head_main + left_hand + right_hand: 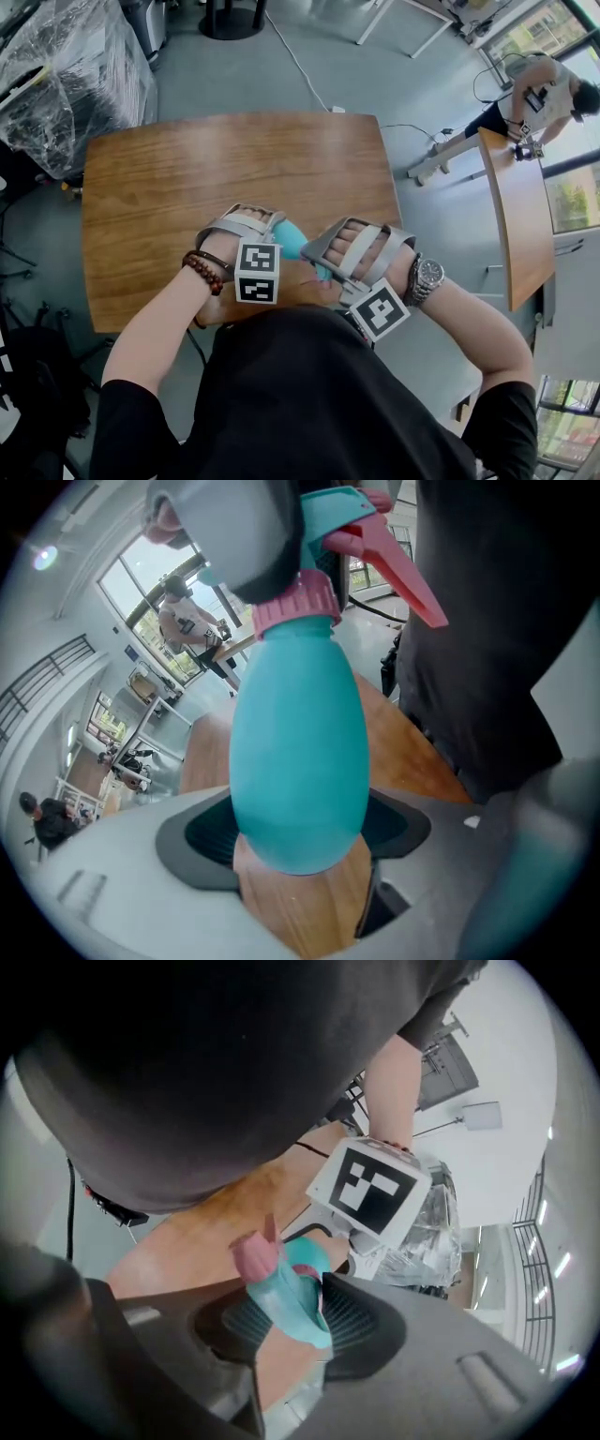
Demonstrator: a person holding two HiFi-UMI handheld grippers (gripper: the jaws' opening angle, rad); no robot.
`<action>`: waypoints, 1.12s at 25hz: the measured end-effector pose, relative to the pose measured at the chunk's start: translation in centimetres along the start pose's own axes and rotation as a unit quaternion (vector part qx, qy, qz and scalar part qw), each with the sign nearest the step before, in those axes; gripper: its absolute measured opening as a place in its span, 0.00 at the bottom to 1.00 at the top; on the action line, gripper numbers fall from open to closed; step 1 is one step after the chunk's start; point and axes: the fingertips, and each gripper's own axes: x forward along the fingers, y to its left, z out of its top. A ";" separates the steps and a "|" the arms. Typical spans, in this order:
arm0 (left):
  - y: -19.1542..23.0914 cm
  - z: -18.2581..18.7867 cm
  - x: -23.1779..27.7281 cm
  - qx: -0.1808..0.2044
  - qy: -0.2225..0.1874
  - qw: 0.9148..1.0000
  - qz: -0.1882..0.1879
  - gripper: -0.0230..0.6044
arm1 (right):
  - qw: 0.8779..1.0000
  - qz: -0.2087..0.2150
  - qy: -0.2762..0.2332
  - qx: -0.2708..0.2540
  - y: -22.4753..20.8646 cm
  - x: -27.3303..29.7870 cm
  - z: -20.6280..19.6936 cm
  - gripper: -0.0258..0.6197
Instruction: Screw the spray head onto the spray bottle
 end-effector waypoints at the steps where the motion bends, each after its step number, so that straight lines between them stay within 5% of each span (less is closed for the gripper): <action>1: -0.1 0.1 0.0 -0.001 0.000 1.000 -0.002 0.68 | 1.000 0.002 0.000 0.001 0.1 0.1 0.1 0.23; 4: -0.3 -0.1 0.1 -0.027 0.000 1.000 -0.005 0.68 | 0.998 0.017 0.007 0.054 0.3 0.5 -0.5 0.23; 7: 0.2 -0.5 0.4 -0.061 0.015 0.998 0.011 0.67 | 0.976 0.047 0.000 0.215 0.1 1.1 -1.7 0.23; 9: 0.7 -0.9 0.6 -0.071 0.035 0.996 0.032 0.67 | 0.937 0.071 -0.008 0.341 -0.1 1.6 -2.4 0.22; 12: 1.4 -1.5 0.7 -0.085 0.060 0.993 0.060 0.67 | 0.863 0.101 -0.008 0.494 -0.3 2.1 -3.3 0.23; 16: 1.5 -1.9 1.0 -0.098 0.078 0.989 0.081 0.67 | 0.786 0.120 -0.007 0.607 -0.5 2.6 -3.8 0.23; 19: 1.6 -2.0 1.0 -0.099 0.087 0.987 0.095 0.67 | 0.746 0.127 -0.009 0.654 -0.3 2.7 -4.2 0.23; 22: 1.5 -2.0 1.1 -0.099 0.085 0.987 0.097 0.67 | 0.735 0.128 -0.011 0.665 -0.2 2.8 -4.1 0.23; 25: 1.2 -1.7 1.5 -0.125 0.054 0.987 0.083 0.68 | 0.758 0.113 -0.017 0.642 -0.7 2.8 -3.9 0.23; 27: 0.8 -1.9 1.9 -0.154 0.030 0.985 0.071 0.68 | 0.775 0.097 -0.021 0.624 -1.0 2.5 -4.0 0.44; 28: 0.6 -2.1 2.2 -0.169 0.021 0.983 0.064 0.68 | 0.779 0.087 -0.024 0.621 -1.3 2.2 -4.1 0.44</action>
